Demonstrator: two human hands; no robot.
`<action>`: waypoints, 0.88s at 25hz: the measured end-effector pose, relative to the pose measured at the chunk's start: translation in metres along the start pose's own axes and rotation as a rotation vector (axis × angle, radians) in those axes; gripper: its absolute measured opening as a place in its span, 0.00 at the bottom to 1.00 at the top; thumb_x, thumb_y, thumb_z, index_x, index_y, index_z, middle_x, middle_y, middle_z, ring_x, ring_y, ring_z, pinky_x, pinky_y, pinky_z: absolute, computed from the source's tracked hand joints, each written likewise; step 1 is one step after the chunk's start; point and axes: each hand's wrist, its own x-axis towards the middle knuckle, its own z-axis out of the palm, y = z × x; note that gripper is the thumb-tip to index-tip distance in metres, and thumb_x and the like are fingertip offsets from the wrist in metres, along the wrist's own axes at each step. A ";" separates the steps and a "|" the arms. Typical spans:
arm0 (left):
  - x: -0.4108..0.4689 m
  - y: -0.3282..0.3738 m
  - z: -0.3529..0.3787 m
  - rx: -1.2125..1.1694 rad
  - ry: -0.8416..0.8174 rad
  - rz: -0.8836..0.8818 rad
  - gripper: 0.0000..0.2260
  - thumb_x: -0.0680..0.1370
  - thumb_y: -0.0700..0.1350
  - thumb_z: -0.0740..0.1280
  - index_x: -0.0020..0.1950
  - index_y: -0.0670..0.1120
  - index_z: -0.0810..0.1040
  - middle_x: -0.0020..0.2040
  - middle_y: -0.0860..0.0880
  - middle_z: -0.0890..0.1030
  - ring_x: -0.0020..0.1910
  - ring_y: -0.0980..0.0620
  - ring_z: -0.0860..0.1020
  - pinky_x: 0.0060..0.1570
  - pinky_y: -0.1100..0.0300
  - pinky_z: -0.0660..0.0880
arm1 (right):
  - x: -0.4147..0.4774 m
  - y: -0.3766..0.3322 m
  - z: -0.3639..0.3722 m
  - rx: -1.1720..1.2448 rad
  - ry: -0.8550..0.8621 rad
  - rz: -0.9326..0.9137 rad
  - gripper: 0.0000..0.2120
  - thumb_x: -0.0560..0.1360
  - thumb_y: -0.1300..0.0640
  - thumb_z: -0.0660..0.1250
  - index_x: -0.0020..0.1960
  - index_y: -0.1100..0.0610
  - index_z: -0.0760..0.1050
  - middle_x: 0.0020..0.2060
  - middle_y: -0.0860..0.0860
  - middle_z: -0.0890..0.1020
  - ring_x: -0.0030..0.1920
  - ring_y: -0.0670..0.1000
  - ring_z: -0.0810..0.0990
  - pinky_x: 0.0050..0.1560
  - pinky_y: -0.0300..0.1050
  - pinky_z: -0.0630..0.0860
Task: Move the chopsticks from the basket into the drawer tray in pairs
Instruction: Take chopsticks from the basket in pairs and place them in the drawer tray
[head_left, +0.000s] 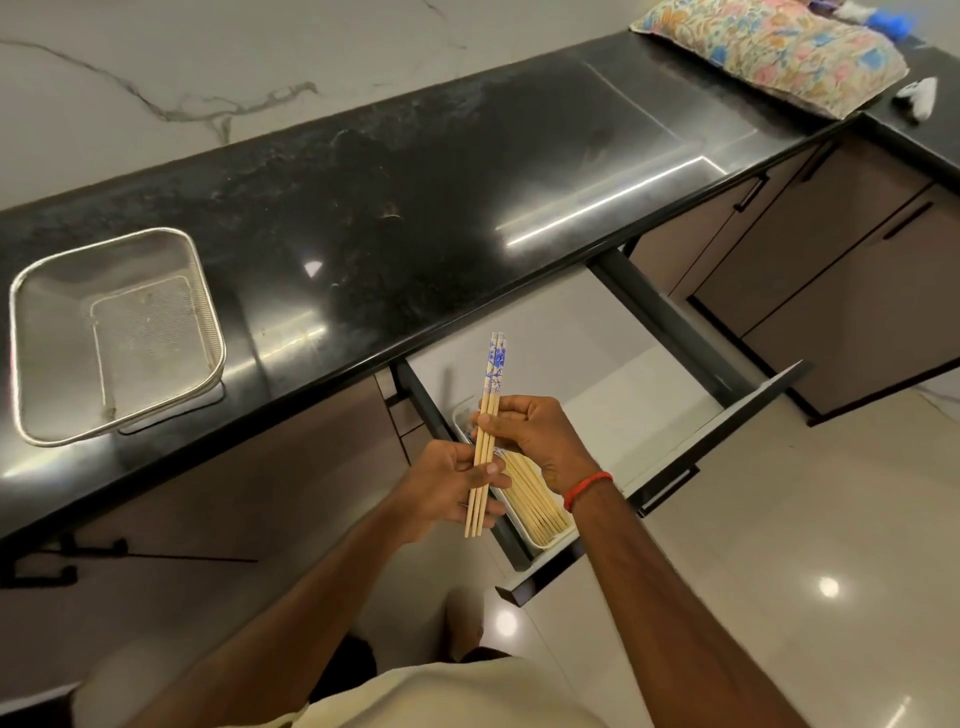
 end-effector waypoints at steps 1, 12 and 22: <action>0.002 -0.002 0.004 -0.002 0.014 -0.004 0.11 0.78 0.47 0.72 0.58 0.43 0.82 0.50 0.44 0.88 0.45 0.40 0.88 0.40 0.50 0.85 | -0.001 0.006 -0.002 0.014 -0.005 0.016 0.09 0.74 0.65 0.72 0.55 0.61 0.83 0.47 0.60 0.87 0.49 0.59 0.86 0.54 0.52 0.82; 0.017 -0.020 0.019 0.024 0.162 -0.133 0.22 0.78 0.51 0.72 0.71 0.48 0.74 0.66 0.50 0.78 0.66 0.48 0.76 0.54 0.51 0.77 | 0.039 0.015 -0.051 -0.162 0.099 0.029 0.08 0.74 0.68 0.72 0.53 0.62 0.82 0.45 0.61 0.86 0.40 0.52 0.87 0.45 0.47 0.85; 0.011 -0.034 -0.011 0.052 0.232 -0.183 0.12 0.80 0.55 0.68 0.59 0.51 0.80 0.58 0.50 0.85 0.55 0.51 0.84 0.47 0.58 0.80 | 0.078 0.086 -0.042 -1.008 0.087 0.102 0.13 0.70 0.62 0.76 0.30 0.55 0.76 0.33 0.57 0.81 0.39 0.57 0.81 0.41 0.46 0.76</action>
